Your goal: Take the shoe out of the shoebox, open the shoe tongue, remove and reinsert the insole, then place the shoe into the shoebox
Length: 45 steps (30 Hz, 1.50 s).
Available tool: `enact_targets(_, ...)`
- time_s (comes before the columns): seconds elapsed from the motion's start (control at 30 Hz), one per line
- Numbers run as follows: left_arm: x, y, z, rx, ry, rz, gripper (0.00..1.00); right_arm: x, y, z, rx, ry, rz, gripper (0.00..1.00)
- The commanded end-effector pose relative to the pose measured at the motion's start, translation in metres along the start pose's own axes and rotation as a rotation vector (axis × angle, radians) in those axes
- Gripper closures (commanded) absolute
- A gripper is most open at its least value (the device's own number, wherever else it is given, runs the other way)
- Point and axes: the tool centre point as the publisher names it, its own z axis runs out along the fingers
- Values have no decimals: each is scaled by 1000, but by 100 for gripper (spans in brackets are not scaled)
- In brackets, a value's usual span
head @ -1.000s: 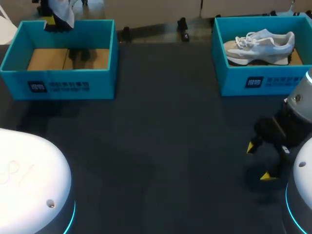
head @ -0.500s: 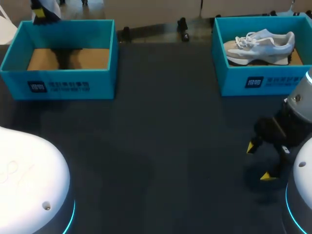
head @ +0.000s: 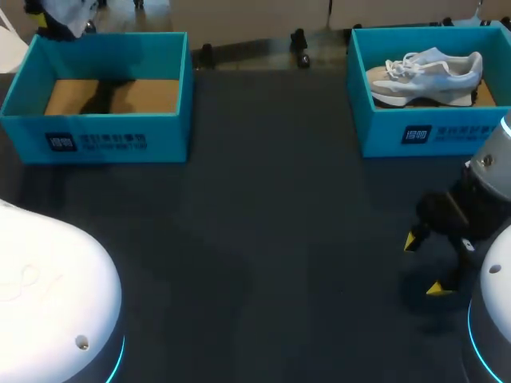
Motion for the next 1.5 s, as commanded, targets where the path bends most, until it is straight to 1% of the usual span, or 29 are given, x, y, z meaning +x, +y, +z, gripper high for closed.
enact_targets(0.03, 33, 9, 5, -133, -179, 644, 100, 1, 0, 1, 2, -2, -1, 0)
enact_targets(0.07, 38, 13, 6, -148, -204, 683, 100, 1, 0, 1, 2, -2, -1, 0)
enact_targets(0.6, 38, 13, 6, -148, -204, 683, 100, 1, 0, 1, 2, -2, -1, 0)
enact_targets(0.63, 35, 11, 8, -179, -220, 754, 100, 1, 0, 1, 2, -2, -1, 0)
enact_targets(0.67, 33, 10, 9, -181, -214, 776, 100, 1, 0, 1, 2, -2, -1, 0)
enact_targets(0.7, 29, 12, 10, -210, -216, 772, 100, 1, 0, 1, 2, -2, -1, 0)
enact_targets(0.73, 26, 14, 12, -220, -226, 831, 100, 1, 0, 1, 2, -2, -1, 0)
enact_targets(0.77, 23, 17, 12, -208, -217, 831, 100, 1, 0, 1, 2, -2, -1, 0)
enact_targets(0.8, 19, 21, 13, -217, -220, 847, 100, 1, 0, 1, 2, -2, -1, 0)
enact_targets(0.83, 17, 24, 13, -198, -211, 888, 100, 1, 0, 1, 2, -2, -1, 0)
enact_targets(0.9, 12, 30, 14, -213, -207, 925, 100, 1, 0, 1, 2, -2, -1, 0)
enact_targets(0.93, 10, 33, 15, -207, -204, 952, 100, 1, 0, 1, 2, -2, -1, 0)
enact_targets(1.07, 4, 39, 18, -222, -183, 1028, 100, 1, 0, 1, 2, -2, -1, 0)
enact_targets(1.1, 3, 40, 19, -206, -173, 1081, 100, 1, 0, 1, 2, -2, -1, 0)
enact_targets(1.13, 3, 41, 19, -231, -178, 1075, 100, 1, 0, 1, 2, -2, -1, 0)
enact_targets(1.17, 4, 42, 20, -239, -170, 1092, 100, 1, 0, 1, 2, -2, -1, 0)
enact_targets(1.23, 4, 44, 21, -228, -148, 1161, 100, 1, 0, 1, 2, -2, -1, 0)
enact_targets(1.27, 3, 45, 22, -236, -132, 1214, 100, 1, 0, 1, 2, -2, -1, 0)
enact_targets(1.3, 1, 48, 22, -261, -151, 1233, 100, 1, 0, 1, 2, -2, -1, 0)
enact_targets(1.5, 1, 48, 22, -261, -151, 1233, 100, 1, 0, 1, 2, -2, -1, 0)
